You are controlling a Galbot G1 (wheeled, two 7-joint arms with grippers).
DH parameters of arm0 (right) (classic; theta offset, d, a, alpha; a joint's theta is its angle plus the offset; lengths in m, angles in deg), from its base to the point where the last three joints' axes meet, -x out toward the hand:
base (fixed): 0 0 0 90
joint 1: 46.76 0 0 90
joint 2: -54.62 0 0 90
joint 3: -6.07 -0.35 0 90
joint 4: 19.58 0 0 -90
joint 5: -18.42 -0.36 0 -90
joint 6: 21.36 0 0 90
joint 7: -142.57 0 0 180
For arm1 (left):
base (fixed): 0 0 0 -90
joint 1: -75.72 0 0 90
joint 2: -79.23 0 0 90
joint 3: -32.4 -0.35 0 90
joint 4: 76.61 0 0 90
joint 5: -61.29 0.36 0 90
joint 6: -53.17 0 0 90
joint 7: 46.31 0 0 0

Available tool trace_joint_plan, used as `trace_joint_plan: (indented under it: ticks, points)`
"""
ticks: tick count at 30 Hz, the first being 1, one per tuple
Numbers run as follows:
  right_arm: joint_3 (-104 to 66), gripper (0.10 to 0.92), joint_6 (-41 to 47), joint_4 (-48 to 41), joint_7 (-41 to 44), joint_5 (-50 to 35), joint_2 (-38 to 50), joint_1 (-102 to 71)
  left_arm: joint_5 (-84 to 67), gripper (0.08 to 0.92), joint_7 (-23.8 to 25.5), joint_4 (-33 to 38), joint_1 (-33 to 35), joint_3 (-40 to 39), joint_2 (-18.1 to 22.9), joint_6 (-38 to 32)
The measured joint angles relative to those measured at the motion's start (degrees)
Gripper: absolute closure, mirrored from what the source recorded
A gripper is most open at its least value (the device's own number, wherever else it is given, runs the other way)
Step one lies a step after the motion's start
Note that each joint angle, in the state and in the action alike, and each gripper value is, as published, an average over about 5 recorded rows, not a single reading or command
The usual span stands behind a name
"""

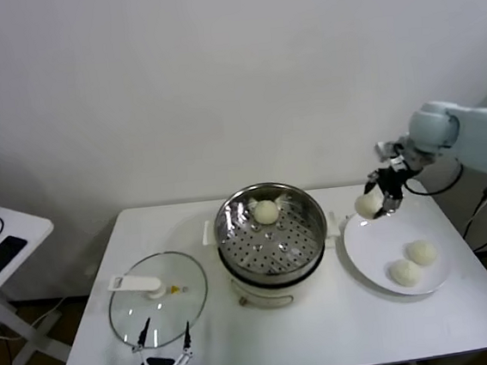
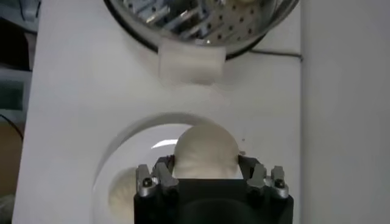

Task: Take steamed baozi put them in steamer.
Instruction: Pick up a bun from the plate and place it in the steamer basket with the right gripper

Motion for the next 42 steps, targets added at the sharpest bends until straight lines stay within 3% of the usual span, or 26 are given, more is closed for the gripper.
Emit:
trace_joint_plan:
  ticks: [9, 17, 28, 42]
  points:
    - [0.18, 0.33, 4.82, 7.31, -3.21, -10.91, -6.14, 7.86, -0.18, 0.177, -0.01, 1.01, 0.4, 0.01, -0.31, 0.13]
    - [-3.59, 0.33, 8.67, 7.32, -6.82, -14.75, -14.78, 5.64, -0.73, 0.177, 0.0, 2.03, 0.39, 0.46, -0.49, 0.35]
    - [-6.95, 0.33, 10.76, 2.21, -9.3, -12.77, -24.64, -3.94, -0.88, 0.177, 0.0, 1.98, 0.07, 0.39, -0.09, 0.42]
    - [-8.93, 0.328, 10.98, -4.07, -10.38, -5.71, -29.3, -14.3, -0.85, 0.177, -0.06, 0.76, -0.53, 0.69, 0.08, 0.36]
